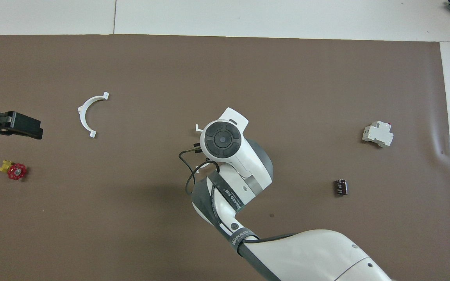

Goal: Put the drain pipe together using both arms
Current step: 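Carry the white clamp half with the right gripper toward the table center, then lower the clamp half onto the table and open the right gripper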

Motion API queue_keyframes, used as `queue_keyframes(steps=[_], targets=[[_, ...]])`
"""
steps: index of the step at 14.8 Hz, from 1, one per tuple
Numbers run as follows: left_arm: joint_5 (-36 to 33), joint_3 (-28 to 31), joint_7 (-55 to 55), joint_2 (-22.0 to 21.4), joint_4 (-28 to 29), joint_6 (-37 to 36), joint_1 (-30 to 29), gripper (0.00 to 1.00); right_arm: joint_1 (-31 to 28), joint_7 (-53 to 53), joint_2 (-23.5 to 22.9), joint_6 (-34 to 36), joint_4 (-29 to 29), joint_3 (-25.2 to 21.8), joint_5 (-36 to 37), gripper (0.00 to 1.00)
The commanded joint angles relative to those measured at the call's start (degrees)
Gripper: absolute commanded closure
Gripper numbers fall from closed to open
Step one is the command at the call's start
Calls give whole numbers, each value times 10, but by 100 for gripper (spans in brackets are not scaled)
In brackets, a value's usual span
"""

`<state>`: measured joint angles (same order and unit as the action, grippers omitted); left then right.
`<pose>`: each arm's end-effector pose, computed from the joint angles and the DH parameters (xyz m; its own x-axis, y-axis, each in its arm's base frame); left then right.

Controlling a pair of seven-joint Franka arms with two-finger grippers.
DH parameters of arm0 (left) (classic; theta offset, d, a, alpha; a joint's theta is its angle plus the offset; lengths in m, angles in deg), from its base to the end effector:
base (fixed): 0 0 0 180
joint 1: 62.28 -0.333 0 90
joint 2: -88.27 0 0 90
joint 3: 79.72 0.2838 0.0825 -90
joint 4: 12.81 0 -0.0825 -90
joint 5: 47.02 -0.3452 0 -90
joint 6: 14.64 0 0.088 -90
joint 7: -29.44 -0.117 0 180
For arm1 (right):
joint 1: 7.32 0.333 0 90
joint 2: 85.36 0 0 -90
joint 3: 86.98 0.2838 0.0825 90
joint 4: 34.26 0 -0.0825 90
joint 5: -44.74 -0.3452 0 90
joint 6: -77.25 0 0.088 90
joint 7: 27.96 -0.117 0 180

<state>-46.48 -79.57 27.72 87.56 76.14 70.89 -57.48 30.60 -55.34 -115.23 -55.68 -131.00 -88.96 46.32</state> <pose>0.5021 -0.0420 0.5898 0.9926 -0.1116 -0.0470 -0.1112 -0.9937 0.0109 0.5169 0.3766 0.2920 0.9787 0.1697 0.1156 0.1726 -0.9849 -0.0156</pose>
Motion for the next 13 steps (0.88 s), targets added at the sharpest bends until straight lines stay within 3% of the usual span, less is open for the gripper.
queue_keyframes(steps=[1, 13], targets=[[1, -1, -7, -14, 15, 0, -5, 0, -11, 7, 5, -14, -11, 0, 23, 100], [1, -1, -7, -14, 15, 0, -5, 0, -18, 35, 9, -15, -28, 0, 31, 100]])
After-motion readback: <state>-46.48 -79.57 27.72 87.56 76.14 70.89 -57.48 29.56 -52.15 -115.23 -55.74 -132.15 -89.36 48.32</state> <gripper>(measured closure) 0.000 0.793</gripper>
